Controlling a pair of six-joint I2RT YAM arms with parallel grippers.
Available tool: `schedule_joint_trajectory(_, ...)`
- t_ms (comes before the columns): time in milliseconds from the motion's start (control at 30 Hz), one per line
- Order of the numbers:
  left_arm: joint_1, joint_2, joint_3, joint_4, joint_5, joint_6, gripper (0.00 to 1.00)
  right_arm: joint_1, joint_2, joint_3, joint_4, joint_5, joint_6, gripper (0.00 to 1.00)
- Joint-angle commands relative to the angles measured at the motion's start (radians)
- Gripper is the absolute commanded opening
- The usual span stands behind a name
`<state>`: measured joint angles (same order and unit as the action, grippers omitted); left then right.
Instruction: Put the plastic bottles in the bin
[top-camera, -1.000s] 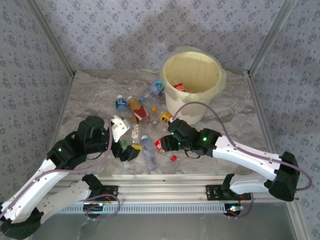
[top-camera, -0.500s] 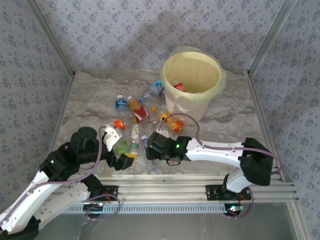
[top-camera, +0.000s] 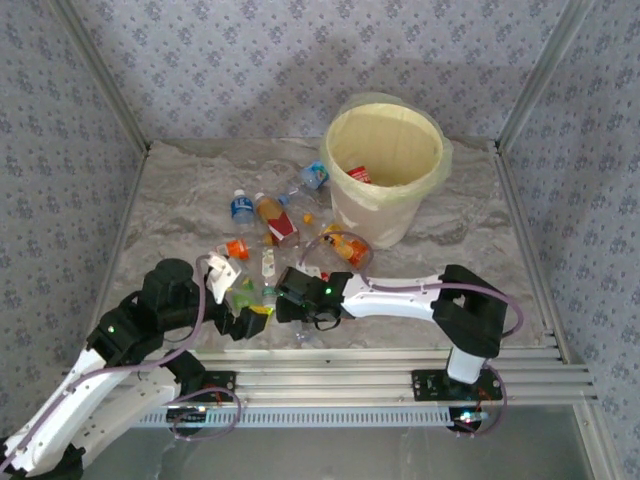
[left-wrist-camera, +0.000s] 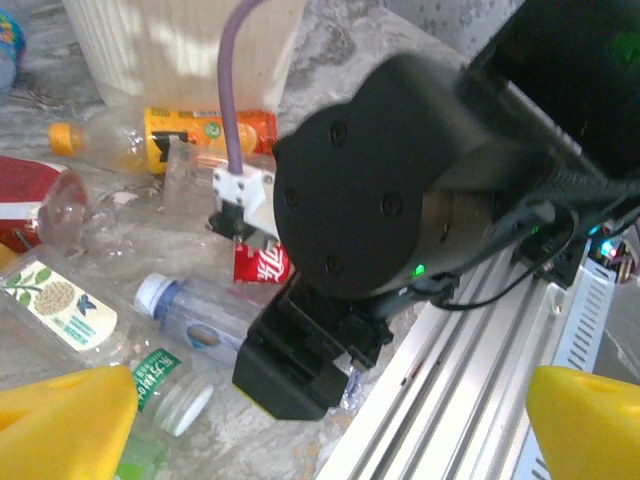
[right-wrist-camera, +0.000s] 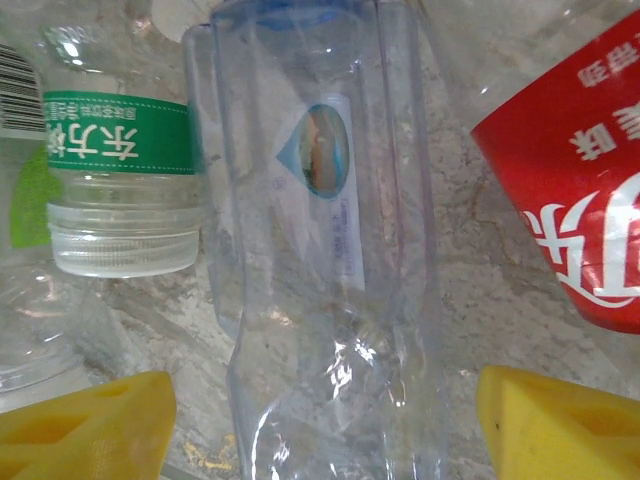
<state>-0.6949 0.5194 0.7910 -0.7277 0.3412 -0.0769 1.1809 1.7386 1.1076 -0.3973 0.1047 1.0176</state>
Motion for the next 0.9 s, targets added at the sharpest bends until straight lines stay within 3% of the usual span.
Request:
schedule_joint_trajectory(0, 0.037, -0.002, -0.002, 0.044, 0.074, 0.0, 1.0, 0.007, 0.038, 0.028, -0.027, 0.012, 0.015, 0.81)
schedule_joint_trajectory(400, 0.094, 0.031, -0.008, 0.083, 0.154, -0.006, 1.0, 0.006, 0.078, 0.029, -0.022, 0.023, -0.007, 0.7)
schedule_joint_trajectory(667, 0.096, 0.014, -0.004, 0.082, 0.114, -0.017, 1.0, 0.008, 0.037, 0.016, -0.007, 0.028, -0.046, 0.59)
schedule_joint_trajectory(867, 0.096, 0.002, 0.033, 0.098, 0.049, -0.06, 1.0, 0.01, -0.082, -0.036, 0.008, 0.035, -0.111, 0.57)
